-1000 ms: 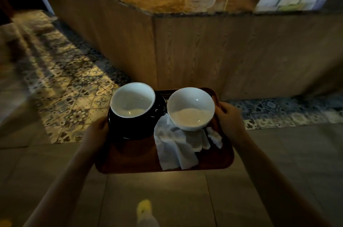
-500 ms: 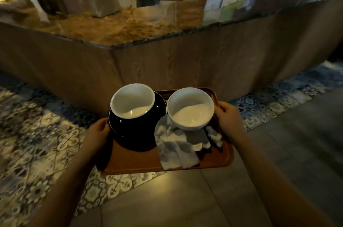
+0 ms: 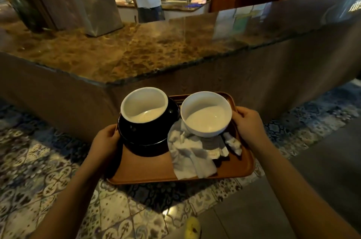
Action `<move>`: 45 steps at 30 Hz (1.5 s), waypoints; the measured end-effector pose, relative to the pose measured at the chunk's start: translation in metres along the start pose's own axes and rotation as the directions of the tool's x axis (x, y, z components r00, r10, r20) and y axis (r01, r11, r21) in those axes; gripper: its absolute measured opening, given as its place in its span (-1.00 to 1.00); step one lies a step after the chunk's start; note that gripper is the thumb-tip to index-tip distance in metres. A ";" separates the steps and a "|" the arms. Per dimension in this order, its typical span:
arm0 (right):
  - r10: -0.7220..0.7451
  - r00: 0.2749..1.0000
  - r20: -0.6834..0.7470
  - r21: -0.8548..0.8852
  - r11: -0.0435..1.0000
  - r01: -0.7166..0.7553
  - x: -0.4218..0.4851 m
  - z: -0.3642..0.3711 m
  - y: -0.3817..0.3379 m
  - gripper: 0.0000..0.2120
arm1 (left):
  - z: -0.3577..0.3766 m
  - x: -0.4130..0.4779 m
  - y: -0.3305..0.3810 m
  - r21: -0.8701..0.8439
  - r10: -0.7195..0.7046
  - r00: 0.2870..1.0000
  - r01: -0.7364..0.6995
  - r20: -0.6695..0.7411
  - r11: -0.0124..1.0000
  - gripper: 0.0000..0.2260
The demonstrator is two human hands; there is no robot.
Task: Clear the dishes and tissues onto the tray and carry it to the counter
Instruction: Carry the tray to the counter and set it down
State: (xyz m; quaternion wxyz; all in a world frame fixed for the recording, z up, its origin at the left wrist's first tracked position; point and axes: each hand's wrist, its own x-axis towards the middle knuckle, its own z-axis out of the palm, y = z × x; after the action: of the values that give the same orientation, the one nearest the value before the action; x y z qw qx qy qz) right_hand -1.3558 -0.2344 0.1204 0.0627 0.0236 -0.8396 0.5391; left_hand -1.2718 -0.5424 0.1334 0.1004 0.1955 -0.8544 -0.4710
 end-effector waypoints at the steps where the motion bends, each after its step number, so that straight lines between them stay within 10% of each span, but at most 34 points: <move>1: 0.004 1.000 0.009 0.000 1.000 -0.004 0.020 0.003 -0.002 -0.65 | 0.003 0.018 0.004 0.004 -0.007 1.000 0.007 0.005 1.000 -0.72; 45: 0.034 0.999 0.021 -0.148 0.989 -0.030 0.609 0.126 0.004 -0.66 | 0.123 0.593 0.097 0.492 0.130 0.990 -0.135 0.046 0.860 -0.79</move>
State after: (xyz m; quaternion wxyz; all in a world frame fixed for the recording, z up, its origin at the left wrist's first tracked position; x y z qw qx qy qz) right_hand -1.9698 -0.3297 0.1450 0.0459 0.0118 -0.8780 0.4763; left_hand -1.8748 -0.6563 0.1421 0.0746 0.1529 -0.9582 -0.2299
